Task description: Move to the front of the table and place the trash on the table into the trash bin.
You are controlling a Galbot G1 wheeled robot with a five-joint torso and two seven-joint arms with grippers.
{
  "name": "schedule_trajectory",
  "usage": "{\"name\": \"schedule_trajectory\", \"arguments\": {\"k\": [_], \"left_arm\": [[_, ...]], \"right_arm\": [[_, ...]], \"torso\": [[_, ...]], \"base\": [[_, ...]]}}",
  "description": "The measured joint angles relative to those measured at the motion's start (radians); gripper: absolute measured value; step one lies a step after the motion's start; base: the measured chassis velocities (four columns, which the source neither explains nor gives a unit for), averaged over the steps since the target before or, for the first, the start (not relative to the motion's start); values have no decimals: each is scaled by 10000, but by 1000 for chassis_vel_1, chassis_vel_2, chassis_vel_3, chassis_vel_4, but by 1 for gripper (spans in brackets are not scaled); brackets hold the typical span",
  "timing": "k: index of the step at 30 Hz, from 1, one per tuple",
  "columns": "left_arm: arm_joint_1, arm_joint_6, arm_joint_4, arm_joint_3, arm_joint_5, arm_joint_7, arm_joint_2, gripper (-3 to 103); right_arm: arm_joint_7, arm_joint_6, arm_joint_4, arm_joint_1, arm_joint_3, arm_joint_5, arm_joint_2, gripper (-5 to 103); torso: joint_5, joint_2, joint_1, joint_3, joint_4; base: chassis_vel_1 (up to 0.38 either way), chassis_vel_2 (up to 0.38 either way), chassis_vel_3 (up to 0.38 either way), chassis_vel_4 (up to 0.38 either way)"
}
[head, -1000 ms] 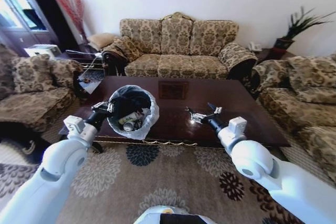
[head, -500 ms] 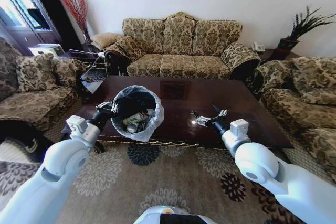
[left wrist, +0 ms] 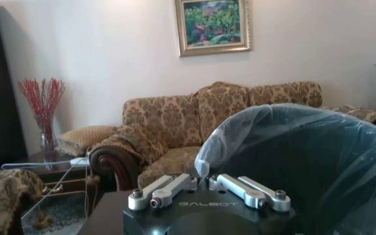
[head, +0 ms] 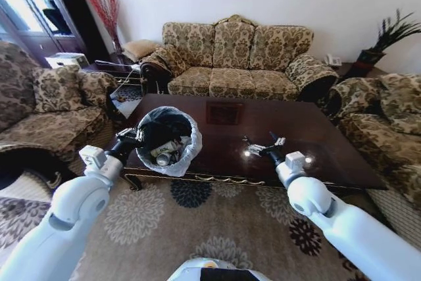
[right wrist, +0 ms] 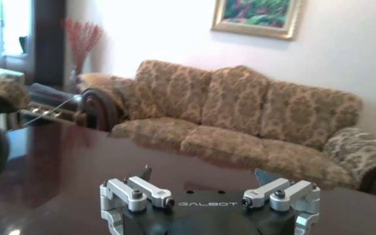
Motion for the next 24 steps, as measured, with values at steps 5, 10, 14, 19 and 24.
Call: {"name": "schedule_trajectory", "arguments": {"k": [5, 10, 14, 19, 24], "left_arm": [[37, -43, 23, -31, -10, 45, 6, 1], [42, -89, 15, -8, -18, 85, -29, 1], [-18, -89, 10, 75, -16, 90, -66, 1], [-23, -88, 9, 148, 37, 156, -158, 1], [53, -88, -54, 123, 114, 229, -269, 1]], "right_arm": [[-1308, 781, 351, -2410, 1674, -1951, 1430, 100], [-2737, 2272, 553, -4566, 2738, -3984, 3278, 100], [-2821, 2313, 1166, -4887, 2632, -4554, 3903, 100], [-2819, 2039, 1604, -5268, 2311, -5023, 4177, 100], [-2827, 1820, 1605, -5339, 1679, -5384, 4237, 100]], "torso": [[15, 0, 0, 0, -12], [10, 2, -2, -1, -17], [1, 2, -2, -2, -3], [3, 2, 0, 1, -11], [5, 2, 1, 1, -10]], "base": [[-32, -24, 2, 10], [-10, -12, -2, 2], [0, 0, 0, 0], [0, 0, 0, 0], [0, 0, 0, 0]]}}
